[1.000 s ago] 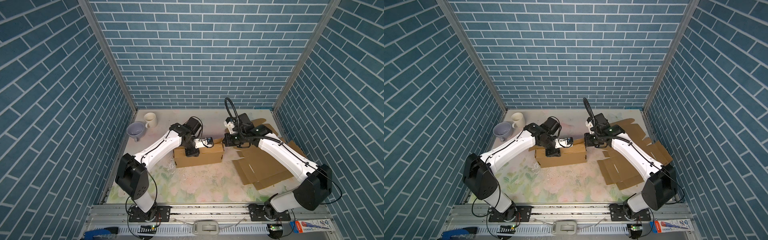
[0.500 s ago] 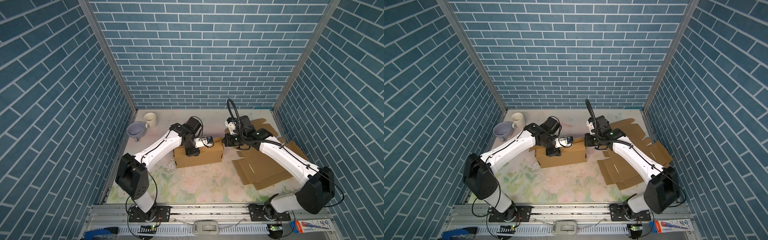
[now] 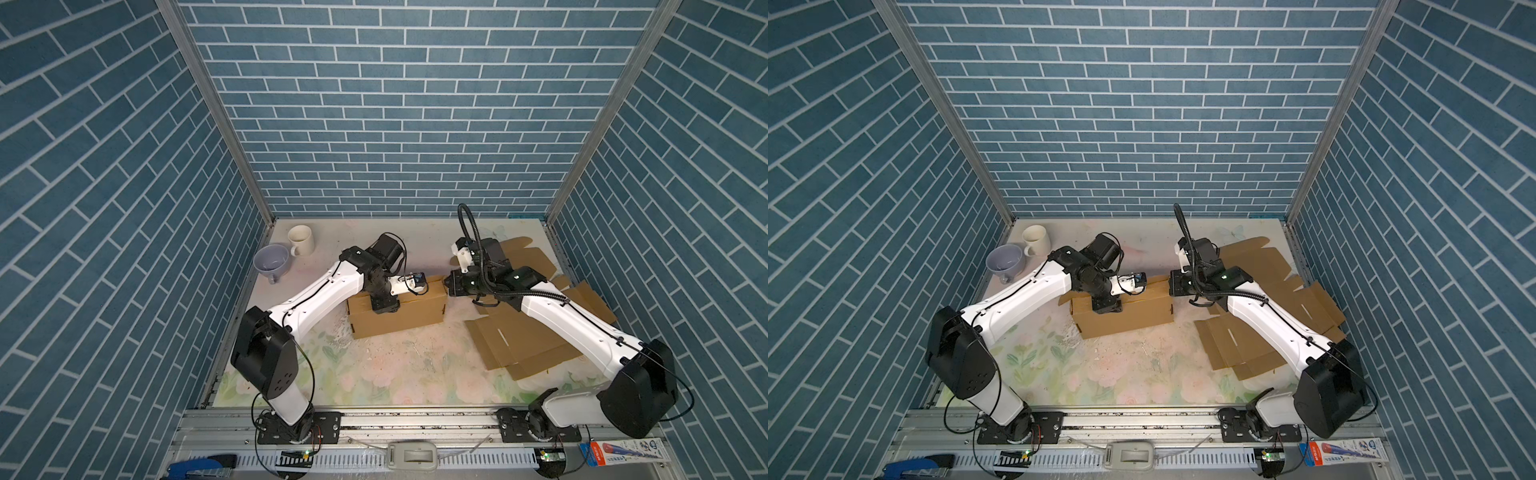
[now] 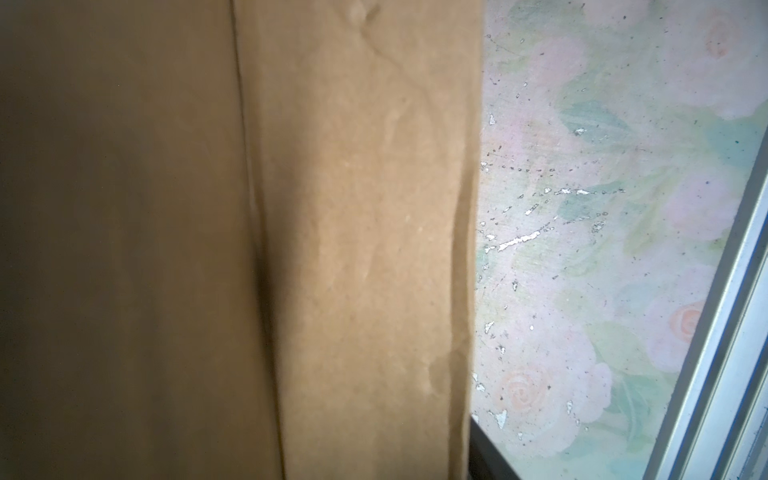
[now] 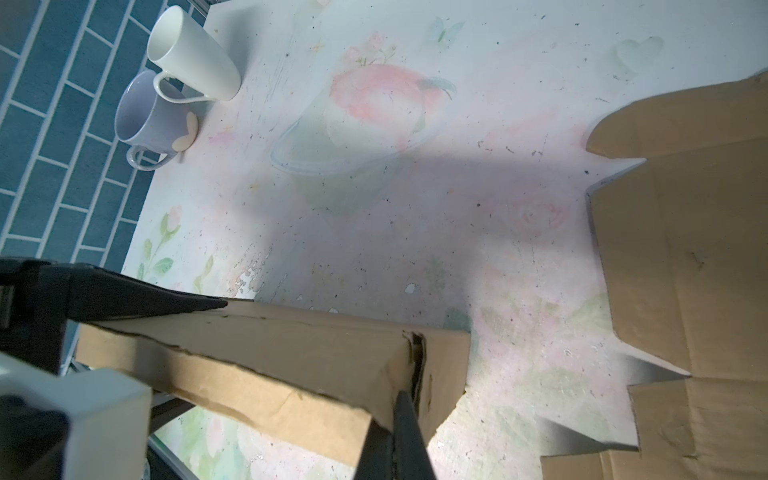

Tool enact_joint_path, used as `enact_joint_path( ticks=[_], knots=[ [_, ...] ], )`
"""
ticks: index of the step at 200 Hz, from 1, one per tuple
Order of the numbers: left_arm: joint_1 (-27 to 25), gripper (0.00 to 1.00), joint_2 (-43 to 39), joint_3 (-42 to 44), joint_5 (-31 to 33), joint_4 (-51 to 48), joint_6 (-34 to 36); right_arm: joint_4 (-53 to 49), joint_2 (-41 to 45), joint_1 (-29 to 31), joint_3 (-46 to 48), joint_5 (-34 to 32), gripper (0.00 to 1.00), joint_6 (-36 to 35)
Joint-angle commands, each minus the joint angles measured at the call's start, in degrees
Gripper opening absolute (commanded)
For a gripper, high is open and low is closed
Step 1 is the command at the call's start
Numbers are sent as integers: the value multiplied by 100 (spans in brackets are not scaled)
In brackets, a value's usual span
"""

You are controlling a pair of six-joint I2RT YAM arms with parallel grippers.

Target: Fold the paper box

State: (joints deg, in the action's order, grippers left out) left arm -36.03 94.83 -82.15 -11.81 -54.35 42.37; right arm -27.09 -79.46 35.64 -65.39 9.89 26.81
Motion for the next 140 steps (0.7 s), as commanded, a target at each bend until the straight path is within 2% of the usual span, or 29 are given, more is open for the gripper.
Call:
enact_joint_path(
  ticks=[1, 39, 91, 108, 120, 129, 140],
  knots=[
    [7, 59, -12, -7, 170, -304, -1, -661, -142, 48, 364, -352, 0, 263],
    [2, 67, -264, -114, 276, -287, -43, -666, -92, 75, 308, -451, 0, 303],
    [-14, 74, -1055, -17, -24, 10, -331, -657, -52, 92, 272, -610, 0, 474],
    [-9, 74, -1410, 151, 21, 223, -545, -657, -43, 110, 259, -679, 0, 525],
    [-5, 73, -1714, 341, 345, 470, -932, -657, -14, 119, 261, -725, 0, 575],
    [21, 69, -1964, 503, 597, 602, -1249, -660, -8, 128, 253, -749, 0, 610],
    [92, 60, -2282, 703, 888, 713, -1675, -670, 1, 145, 237, -769, 0, 641]
  ],
)
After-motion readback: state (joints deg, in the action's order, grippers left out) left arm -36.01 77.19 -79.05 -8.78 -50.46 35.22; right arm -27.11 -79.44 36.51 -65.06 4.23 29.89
